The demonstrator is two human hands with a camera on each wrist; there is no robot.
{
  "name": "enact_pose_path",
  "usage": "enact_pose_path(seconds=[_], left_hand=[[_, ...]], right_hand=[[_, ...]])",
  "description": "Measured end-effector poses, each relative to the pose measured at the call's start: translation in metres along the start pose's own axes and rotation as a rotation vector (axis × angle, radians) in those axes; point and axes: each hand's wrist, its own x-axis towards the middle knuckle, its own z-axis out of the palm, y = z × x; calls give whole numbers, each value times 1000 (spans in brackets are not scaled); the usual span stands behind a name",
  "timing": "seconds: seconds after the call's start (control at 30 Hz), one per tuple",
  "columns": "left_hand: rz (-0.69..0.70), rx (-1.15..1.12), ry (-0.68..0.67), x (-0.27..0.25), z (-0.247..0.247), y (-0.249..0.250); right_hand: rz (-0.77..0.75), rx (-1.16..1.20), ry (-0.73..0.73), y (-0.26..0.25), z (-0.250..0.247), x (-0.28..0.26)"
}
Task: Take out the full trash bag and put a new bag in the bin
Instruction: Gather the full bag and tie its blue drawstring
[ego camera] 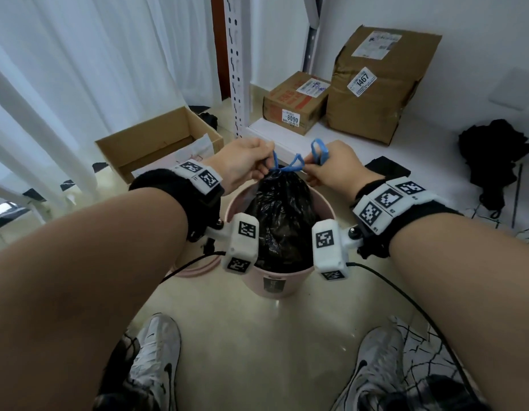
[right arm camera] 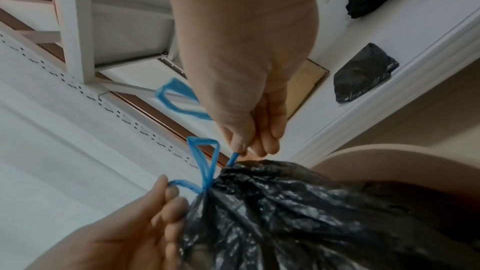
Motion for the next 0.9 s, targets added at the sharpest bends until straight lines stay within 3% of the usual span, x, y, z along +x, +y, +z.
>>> enact_pose_path(seconds=[0.17,0.27,0.33,0.4,0.47,0.53,0.67,0.77,0.9], left_hand=[[85,440,-49,0,-4,-17],[72,448,-43,0,-2,-22],[109,543,8,-1,-5,-13],[125,793,30,-4,-7,-5],[46,974,-55,-12,3,-4],[-19,1107,-173,-17,22,-15],[105,1303,-289,-15,52,-40],[139,1508,-344,-13,57,-55],[52,1531,-275,-7,46,-63]], right_hand=[[53,-308,-47,20,0,-4],[47,-398,-38,19,-4,-8],[21,-222,15,18,-8,-6],[57,96,50,17,-11,-11],[99,226,72,23,-14,-17],[127,117,76,35,-13,-18],[256,-144,132,46,-7,-19],[316,-91,-13,50,6,-22],[203,-262,-126,61,15,-25]])
